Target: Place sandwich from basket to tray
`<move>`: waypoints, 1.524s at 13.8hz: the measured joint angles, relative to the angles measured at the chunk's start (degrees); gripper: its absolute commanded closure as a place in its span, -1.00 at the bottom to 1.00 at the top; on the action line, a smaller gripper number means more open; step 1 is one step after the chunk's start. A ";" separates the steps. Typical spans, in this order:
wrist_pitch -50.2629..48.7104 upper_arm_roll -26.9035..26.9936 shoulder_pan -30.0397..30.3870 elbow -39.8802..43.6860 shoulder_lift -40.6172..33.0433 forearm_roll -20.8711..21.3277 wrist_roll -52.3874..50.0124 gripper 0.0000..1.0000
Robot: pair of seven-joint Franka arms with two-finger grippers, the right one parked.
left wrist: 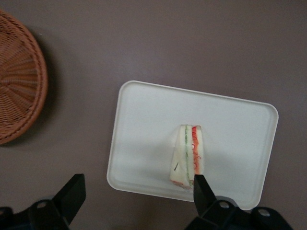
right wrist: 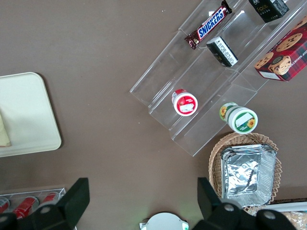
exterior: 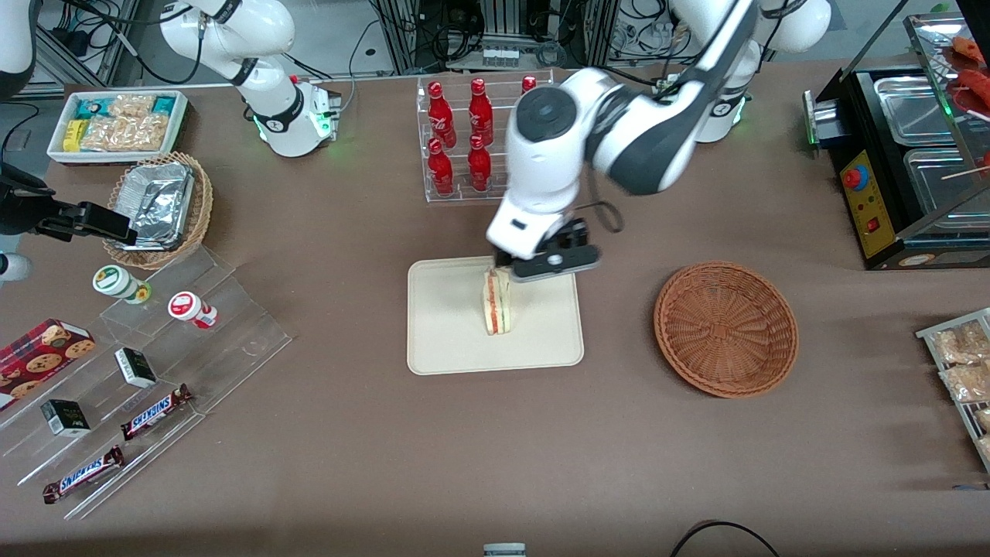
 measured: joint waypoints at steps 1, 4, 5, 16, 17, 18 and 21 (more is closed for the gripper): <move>-2.12 0.02 1.78 -0.08 -2.12 0.00 0.96 -0.98; -8.45 0.08 6.52 -0.29 -6.82 -0.41 7.88 -0.98; -10.22 0.09 8.05 -0.36 -7.95 -0.61 10.69 -0.98; -23.17 0.22 27.32 -2.35 -18.66 -2.94 44.71 -0.98; -23.42 0.22 28.73 -2.72 -19.17 -3.20 46.77 -0.98; -23.59 0.22 30.06 -2.91 -19.60 -3.37 48.54 -0.98; -23.68 0.20 31.81 -3.08 -20.69 -3.57 50.36 -0.98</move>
